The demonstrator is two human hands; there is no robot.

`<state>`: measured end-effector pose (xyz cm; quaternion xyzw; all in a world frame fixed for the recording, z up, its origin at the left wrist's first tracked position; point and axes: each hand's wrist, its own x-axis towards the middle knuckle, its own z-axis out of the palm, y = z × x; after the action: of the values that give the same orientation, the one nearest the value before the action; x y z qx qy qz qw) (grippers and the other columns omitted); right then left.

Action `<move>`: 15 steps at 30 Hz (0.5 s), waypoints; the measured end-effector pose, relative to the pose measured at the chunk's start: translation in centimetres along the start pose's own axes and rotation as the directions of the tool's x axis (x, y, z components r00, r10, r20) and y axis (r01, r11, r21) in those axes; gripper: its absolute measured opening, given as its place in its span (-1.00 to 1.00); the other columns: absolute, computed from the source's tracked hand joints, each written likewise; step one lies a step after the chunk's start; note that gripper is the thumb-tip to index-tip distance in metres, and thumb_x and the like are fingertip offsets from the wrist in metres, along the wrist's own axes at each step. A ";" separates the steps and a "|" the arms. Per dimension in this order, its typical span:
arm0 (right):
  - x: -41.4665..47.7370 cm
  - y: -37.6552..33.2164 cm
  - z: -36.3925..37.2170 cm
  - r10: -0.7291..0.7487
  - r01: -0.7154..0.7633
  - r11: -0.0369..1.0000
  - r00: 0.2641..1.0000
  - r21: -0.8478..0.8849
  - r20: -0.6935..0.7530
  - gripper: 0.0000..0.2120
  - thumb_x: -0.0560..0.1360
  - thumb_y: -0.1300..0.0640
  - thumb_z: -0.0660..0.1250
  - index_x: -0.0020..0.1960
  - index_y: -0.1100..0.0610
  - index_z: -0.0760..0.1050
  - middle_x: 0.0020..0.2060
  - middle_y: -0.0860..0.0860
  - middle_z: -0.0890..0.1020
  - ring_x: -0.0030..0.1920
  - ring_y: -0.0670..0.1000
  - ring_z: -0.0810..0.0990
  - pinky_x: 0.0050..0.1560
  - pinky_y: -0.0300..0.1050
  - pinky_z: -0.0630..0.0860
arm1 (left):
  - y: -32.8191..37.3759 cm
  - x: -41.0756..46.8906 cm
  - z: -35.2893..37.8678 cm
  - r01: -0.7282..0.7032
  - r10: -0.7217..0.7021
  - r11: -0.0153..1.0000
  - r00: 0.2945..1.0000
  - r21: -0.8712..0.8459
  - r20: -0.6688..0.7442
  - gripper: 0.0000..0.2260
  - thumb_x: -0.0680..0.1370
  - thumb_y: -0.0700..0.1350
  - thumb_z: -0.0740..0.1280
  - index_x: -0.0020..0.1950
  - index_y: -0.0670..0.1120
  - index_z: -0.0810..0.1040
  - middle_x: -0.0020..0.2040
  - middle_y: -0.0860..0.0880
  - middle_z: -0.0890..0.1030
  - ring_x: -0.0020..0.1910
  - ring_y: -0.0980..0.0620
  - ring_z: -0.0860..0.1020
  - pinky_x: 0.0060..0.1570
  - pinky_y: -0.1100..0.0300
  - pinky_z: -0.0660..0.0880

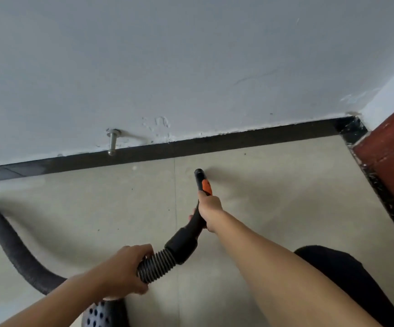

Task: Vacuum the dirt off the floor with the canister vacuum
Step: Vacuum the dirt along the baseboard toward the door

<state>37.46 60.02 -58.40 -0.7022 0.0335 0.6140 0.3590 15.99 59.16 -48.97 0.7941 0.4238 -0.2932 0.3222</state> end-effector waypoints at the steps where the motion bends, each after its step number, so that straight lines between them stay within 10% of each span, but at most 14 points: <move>1: -0.3 0.7 -0.3 0.000 0.000 1.000 1.000 0.018 -0.001 -0.66 0.64 -0.06 0.18 0.19 0.21 0.41 -0.13 0.14 0.58 -0.46 0.08 0.58 -0.34 -0.09 0.59 | 0.0 -0.5 0.4 0.014 -0.014 1.000 1.000 -0.002 -0.004 -0.72 0.29 -0.08 0.41 -0.15 0.09 0.35 -0.15 0.11 0.48 -0.21 0.16 0.45 -0.27 0.27 0.37; 15: -5.6 10.5 4.2 0.035 -0.048 0.989 0.995 -0.139 -0.094 -0.51 0.61 -0.16 0.18 0.27 0.25 0.40 -0.18 0.10 0.58 -0.12 0.24 0.68 0.09 0.15 0.62 | -4.8 -6.7 6.0 0.127 -0.177 0.953 0.971 0.274 0.162 -0.66 0.33 -0.02 0.52 0.02 0.04 0.48 -0.06 0.07 0.55 -0.01 0.03 0.53 -0.03 0.15 0.41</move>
<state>27.46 52.37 -58.26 -0.7523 0.0212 0.5894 0.2937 7.56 53.46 -49.05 0.7639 0.4096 -0.4431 0.2289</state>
